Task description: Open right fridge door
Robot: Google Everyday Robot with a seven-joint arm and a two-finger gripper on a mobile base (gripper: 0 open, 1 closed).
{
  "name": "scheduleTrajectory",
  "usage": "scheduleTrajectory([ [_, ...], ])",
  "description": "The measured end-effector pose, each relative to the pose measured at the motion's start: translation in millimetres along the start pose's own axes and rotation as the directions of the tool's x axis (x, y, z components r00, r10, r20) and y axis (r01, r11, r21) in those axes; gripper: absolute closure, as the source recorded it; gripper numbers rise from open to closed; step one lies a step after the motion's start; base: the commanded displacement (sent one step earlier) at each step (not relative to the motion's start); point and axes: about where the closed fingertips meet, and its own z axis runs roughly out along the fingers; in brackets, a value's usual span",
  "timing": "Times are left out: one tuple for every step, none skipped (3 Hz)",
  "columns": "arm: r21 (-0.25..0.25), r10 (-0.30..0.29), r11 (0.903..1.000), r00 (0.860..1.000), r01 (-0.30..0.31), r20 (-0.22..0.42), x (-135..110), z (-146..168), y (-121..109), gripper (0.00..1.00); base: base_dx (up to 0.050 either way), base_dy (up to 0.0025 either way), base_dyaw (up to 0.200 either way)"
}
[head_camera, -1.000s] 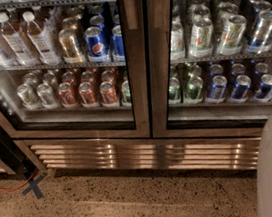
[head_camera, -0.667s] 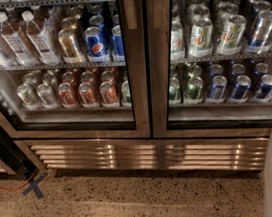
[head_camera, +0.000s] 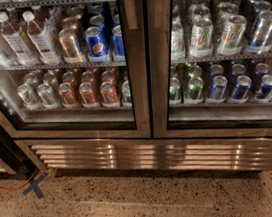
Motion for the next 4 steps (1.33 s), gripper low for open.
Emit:
scheduleTrajectory([
  [0.043, -0.004, 0.9991, 1.0, 0.004, -0.008, -1.7, -3.8, -1.0, 1.0, 0.0, 0.0, 0.0],
  [0.053, 0.0, 0.9986, 1.0, 0.0, -0.01, -3.9, 3.7, 9.3, 1.0, 0.0, 0.0, 0.0],
  [0.063, -0.013, 0.9979, 1.0, 0.013, 0.0, -10.2, 5.9, 12.0, 1.0, 0.0, 0.0, 0.0],
  [0.063, -0.013, 0.9979, 1.0, 0.013, 0.0, -10.2, 5.9, 11.9, 1.0, 0.0, 0.0, 0.0],
])
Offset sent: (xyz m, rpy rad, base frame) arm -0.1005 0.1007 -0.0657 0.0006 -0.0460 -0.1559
